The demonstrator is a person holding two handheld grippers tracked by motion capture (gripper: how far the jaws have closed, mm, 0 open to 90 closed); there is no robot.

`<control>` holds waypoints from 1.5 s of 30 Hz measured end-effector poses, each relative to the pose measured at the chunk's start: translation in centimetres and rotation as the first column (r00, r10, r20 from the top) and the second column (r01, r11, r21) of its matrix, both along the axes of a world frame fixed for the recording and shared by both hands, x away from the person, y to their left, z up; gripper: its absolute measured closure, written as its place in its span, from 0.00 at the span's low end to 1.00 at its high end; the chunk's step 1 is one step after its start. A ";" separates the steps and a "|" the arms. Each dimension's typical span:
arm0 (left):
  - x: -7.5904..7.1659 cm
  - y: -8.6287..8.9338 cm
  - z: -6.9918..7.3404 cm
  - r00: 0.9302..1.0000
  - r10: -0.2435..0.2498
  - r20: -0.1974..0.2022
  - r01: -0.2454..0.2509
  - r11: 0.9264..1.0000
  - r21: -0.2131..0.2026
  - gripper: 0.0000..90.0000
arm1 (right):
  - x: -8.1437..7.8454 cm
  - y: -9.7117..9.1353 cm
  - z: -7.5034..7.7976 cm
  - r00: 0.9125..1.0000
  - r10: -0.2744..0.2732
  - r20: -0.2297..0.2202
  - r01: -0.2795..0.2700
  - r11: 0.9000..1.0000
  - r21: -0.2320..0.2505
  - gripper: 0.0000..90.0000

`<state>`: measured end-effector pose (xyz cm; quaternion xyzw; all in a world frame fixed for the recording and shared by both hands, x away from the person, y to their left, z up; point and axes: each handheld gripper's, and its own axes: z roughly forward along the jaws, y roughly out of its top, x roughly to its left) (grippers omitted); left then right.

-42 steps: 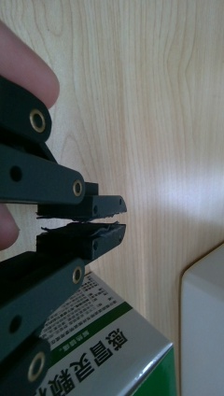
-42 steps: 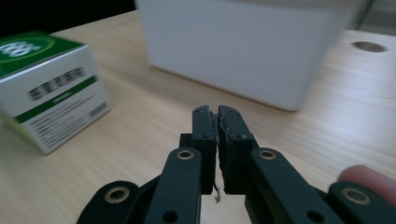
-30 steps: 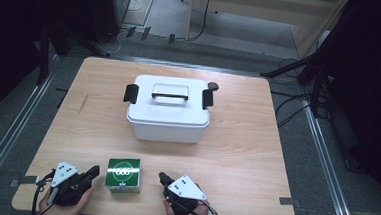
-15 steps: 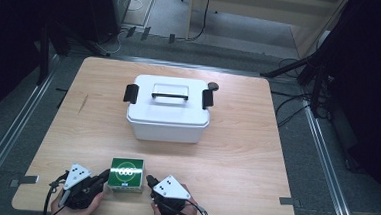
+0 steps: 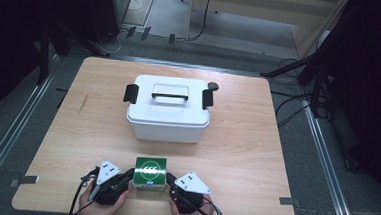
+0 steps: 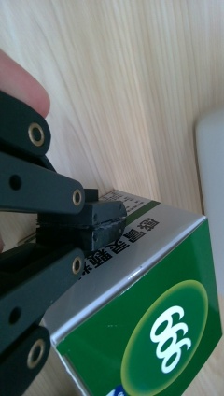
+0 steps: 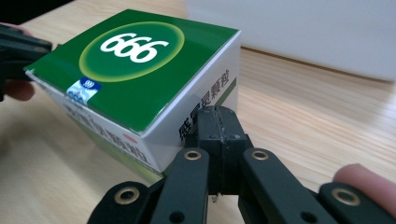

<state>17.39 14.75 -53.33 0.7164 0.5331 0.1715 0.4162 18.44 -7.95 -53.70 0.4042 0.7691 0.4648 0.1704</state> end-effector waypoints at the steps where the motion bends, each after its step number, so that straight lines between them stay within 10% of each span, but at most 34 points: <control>1: 0.3 -0.6 0.1 1.000 -0.015 -0.009 0.015 1.000 -0.007 1.00 | 0.2 -0.6 0.1 1.000 -0.012 -0.002 0.012 1.000 -0.004 1.00; 28: 5.7 -13.5 0.7 0.983 -0.177 -0.042 0.177 0.984 0.008 1.00 | 1.8 -12.9 0.9 0.975 -0.222 -0.002 0.222 0.974 -0.035 1.00; 45: 6.2 -15.2 1.0 0.977 -0.215 -0.014 0.215 0.977 0.008 0.94 | 1.9 -16.2 1.1 0.954 -0.301 0.007 0.300 0.951 -0.075 1.00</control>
